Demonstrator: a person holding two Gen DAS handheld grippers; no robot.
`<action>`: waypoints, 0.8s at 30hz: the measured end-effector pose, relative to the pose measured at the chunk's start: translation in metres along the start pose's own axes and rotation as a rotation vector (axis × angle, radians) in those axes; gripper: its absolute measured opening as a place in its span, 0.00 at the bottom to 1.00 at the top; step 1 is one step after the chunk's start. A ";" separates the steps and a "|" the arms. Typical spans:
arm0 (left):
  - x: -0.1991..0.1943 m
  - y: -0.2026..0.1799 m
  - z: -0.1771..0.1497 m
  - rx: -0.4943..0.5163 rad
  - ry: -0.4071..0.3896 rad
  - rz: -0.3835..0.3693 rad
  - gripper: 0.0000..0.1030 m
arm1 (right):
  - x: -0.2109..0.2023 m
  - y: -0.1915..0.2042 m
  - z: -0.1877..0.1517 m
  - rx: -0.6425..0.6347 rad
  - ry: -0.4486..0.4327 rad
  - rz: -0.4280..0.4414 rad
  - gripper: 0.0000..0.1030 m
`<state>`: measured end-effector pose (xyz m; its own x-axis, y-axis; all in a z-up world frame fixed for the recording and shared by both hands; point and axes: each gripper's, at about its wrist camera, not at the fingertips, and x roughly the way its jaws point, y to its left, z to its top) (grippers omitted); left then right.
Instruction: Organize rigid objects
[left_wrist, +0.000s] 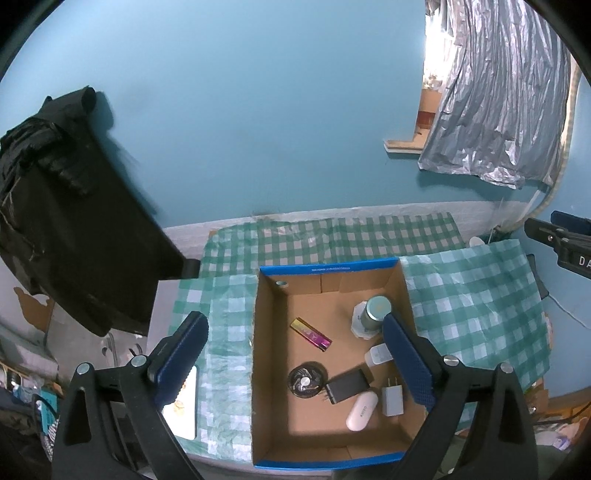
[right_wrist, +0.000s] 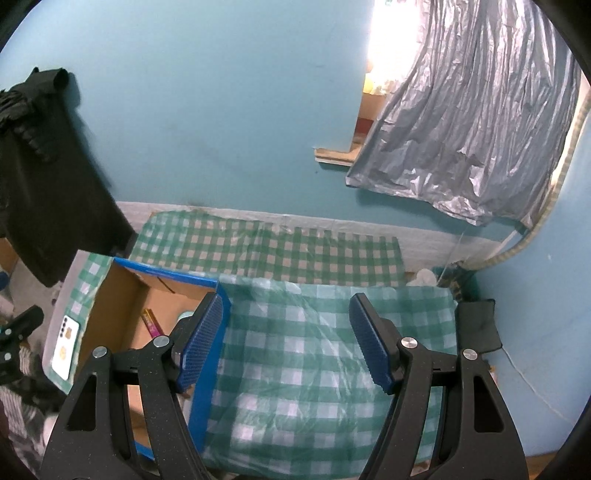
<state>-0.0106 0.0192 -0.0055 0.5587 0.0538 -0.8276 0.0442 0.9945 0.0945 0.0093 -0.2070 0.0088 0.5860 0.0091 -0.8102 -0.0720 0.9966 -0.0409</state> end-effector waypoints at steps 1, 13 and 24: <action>0.000 0.000 0.000 -0.002 0.001 0.001 0.94 | 0.001 0.000 0.000 0.000 0.005 0.000 0.69; 0.004 0.002 0.001 -0.015 0.026 0.019 0.94 | 0.004 0.000 0.001 -0.010 0.019 -0.001 0.69; 0.005 0.003 0.002 -0.020 0.026 0.021 0.94 | 0.006 -0.001 0.001 -0.012 0.021 -0.003 0.69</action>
<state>-0.0060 0.0218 -0.0077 0.5373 0.0764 -0.8399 0.0165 0.9947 0.1011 0.0138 -0.2077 0.0049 0.5691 0.0038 -0.8222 -0.0794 0.9956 -0.0504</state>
